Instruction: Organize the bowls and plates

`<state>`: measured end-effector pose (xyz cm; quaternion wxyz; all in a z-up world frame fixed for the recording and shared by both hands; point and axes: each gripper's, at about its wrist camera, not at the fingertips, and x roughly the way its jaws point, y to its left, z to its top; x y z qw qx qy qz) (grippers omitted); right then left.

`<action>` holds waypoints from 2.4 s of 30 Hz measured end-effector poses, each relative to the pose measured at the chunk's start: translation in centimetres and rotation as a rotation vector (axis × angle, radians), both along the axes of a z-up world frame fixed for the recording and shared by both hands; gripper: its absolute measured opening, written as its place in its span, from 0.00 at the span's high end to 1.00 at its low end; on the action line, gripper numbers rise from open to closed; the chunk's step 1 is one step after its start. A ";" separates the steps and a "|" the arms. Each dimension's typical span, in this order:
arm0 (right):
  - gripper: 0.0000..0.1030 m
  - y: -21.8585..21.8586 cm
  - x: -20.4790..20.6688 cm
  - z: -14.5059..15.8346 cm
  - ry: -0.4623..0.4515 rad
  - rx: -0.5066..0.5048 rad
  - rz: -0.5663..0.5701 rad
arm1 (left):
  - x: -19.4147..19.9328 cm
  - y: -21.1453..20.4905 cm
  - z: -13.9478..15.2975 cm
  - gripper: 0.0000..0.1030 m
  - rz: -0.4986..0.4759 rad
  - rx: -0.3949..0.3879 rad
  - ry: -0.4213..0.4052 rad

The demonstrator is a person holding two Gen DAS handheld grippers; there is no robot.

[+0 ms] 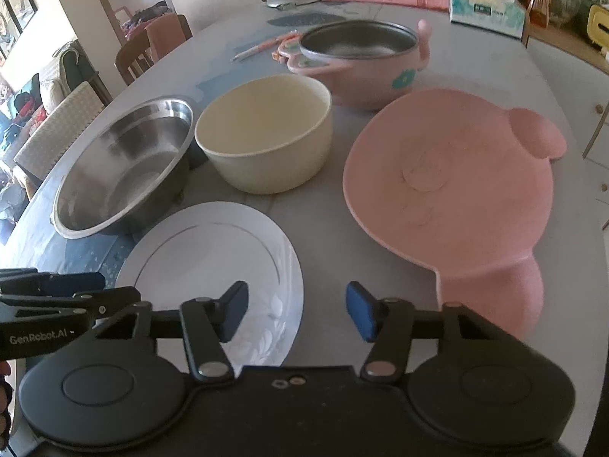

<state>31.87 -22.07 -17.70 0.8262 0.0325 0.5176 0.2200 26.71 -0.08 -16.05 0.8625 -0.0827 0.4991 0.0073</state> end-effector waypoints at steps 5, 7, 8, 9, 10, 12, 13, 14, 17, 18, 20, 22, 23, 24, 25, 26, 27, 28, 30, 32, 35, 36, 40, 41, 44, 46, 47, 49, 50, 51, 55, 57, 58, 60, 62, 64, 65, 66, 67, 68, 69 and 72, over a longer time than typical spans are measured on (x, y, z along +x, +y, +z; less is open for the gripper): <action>0.64 -0.1 0.4 -0.4 0.030 0.026 -0.003 | 0.2 0.5 -0.5 0.72 0.022 -0.048 0.026; 0.66 0.0 0.5 -0.4 0.034 0.034 -0.003 | 0.3 0.5 -0.5 0.76 0.022 -0.053 0.027; 0.68 -0.1 0.5 -0.4 0.038 0.039 -0.003 | 0.3 0.5 -0.5 0.78 0.023 -0.060 0.029; 0.69 -0.2 0.6 -0.4 0.044 0.045 -0.004 | 0.3 0.6 -0.5 0.79 0.026 -0.070 0.031; 0.71 -0.2 0.7 -0.4 0.049 0.049 -0.006 | 0.4 0.6 -0.5 0.81 0.027 -0.080 0.034; 0.77 -0.3 0.9 -0.5 0.066 0.067 -0.013 | 0.5 0.7 -0.5 0.81 0.040 -0.089 0.041; 0.79 -0.4 0.9 -0.5 0.073 0.074 -0.021 | 0.6 0.8 -0.5 0.82 0.045 -0.095 0.044; 0.81 -0.5 0.9 -0.6 0.076 0.076 -0.027 | 0.6 0.9 -0.5 0.83 0.050 -0.102 0.045; 0.86 -0.7 1.0 -0.7 0.086 0.079 -0.040 | 0.5 1.3 -0.5 0.85 0.064 -0.121 0.050; 0.86 -0.8 0.9 -0.7 0.092 0.085 -0.041 | 0.4 1.3 -0.5 0.85 0.067 -0.121 0.050; 0.87 -0.9 0.6 -0.6 0.095 0.086 -0.034 | 0.2 1.3 -0.5 0.85 0.068 -0.119 0.049; 0.87 -1.0 0.1 -0.6 0.094 0.085 -0.032 | -0.2 1.2 -0.5 0.85 0.071 -0.118 0.048; 0.87 -1.1 -0.1 -0.6 0.095 0.087 -0.031 | -0.4 1.1 -0.5 0.85 0.072 -0.118 0.047; 0.87 -1.2 -0.4 -0.5 0.098 0.091 -0.032 | -0.7 1.1 -0.5 0.86 0.075 -0.120 0.048; 0.87 -1.3 -0.7 -0.5 0.102 0.094 -0.033 | -1.0 1.1 -0.5 0.86 0.078 -0.123 0.048; 0.88 -1.4 -1.0 -0.5 0.105 0.095 -0.033 | -1.2 1.1 -0.5 0.86 0.079 -0.125 0.048; 0.88 -1.5 -1.3 -0.4 0.107 0.095 -0.033 | -1.5 1.1 -0.5 0.86 0.079 -0.126 0.048; 0.88 -1.6 -1.7 -0.3 0.108 0.095 -0.033 | -1.8 1.0 -0.5 0.86 0.080 -0.126 0.049; 0.88 -1.8 -2.3 -0.1 0.110 0.097 -0.037 | -2.4 1.0 -0.5 0.86 0.082 -0.129 0.052; 0.89 -2.0 -3.1 0.1 0.110 0.100 -0.039 | -3.1 0.9 -0.6 0.86 0.080 -0.136 0.053; 0.89 -2.6 -4.2 0.3 0.125 0.112 -0.047 | -4.3 0.9 -0.5 0.86 0.083 -0.144 0.052; 0.89 -2.7 -4.6 0.4 0.125 0.112 -0.046 | -4.8 0.8 -0.5 0.86 0.084 -0.146 0.052; 0.89 -2.8 -6.3 0.9 0.124 0.116 -0.043 | -6.3 0.7 -0.2 0.86 0.089 -0.150 0.049; 0.89 -2.9 -6.7 1.1 0.125 0.119 -0.045 | -6.6 0.7 -0.1 0.86 0.091 -0.152 0.047; 0.89 -2.9 -7.6 1.7 0.123 0.125 -0.046 | -8.0 0.9 0.5 0.86 0.095 -0.146 0.034; 0.89 -2.6 -8.3 2.3 0.117 0.127 -0.046 | -8.9 0.9 1.0 0.86 0.091 -0.138 0.019; 0.89 -2.6 -8.7 2.5 0.114 0.128 -0.047 | -9.2 1.0 1.2 0.86 0.092 -0.138 0.014; 0.89 -2.3 -9.3 3.1 0.110 0.133 -0.050 | -9.9 1.4 1.7 0.86 0.093 -0.142 0.004; 0.90 -2.2 -9.6 3.4 0.109 0.137 -0.051 | -10.2 1.6 1.9 0.86 0.096 -0.146 0.001; 0.90 -2.1 -9.9 3.7 0.107 0.140 -0.054 | -10.6 1.8 2.2 0.86 0.097 -0.150 -0.003; 0.90 -1.0 -10.8 5.1 0.089 0.140 -0.057 | -11.7 2.9 3.1 0.86 0.098 -0.158 -0.015; 0.90 -0.3 -11.4 5.8 0.082 0.139 -0.059 | -12.2 3.5 3.6 0.86 0.099 -0.161 -0.021; 0.90 0.0 -11.6 6.0 0.080 0.138 -0.061 | -12.4 3.9 3.9 0.86 0.099 -0.163 -0.022; 0.90 0.9 -12.1 6.5 0.082 0.136 -0.060 | -13.0 4.7 4.3 0.86 0.104 -0.162 -0.024; 0.90 1.9 -12.5 6.8 0.083 0.138 -0.056 | -13.6 5.7 4.7 0.86 0.109 -0.156 -0.031; 0.90 2.8 -12.9 7.1 0.086 0.145 -0.052 | -14.1 6.8 5.0 0.86 0.115 -0.157 -0.033; 0.90 3.3 -13.1 7.1 0.089 0.148 -0.051 | -14.4 7.3 5.2 0.86 0.119 -0.159 -0.033; 0.90 3.9 -13.3 7.2 0.093 0.152 -0.049 | -14.7 7.9 5.3 0.86 0.124 -0.161 -0.032; 0.90 4.5 -13.5 7.3 0.097 0.156 -0.046 | -15.0 8.6 5.4 0.86 0.130 -0.162 -0.032; 0.90 5.1 -13.6 7.3 0.099 0.157 -0.042 | -15.2 9.2 5.5 0.86 0.133 -0.160 -0.032; 0.90 5.7 -13.8 7.4 0.100 0.160 -0.036 | -15.5 9.8 5.6 0.86 0.136 -0.157 -0.033; 0.90 7.6 -14.5 7.6 0.105 0.163 -0.024 | -16.2 11.7 5.7 0.86 0.146 -0.156 -0.031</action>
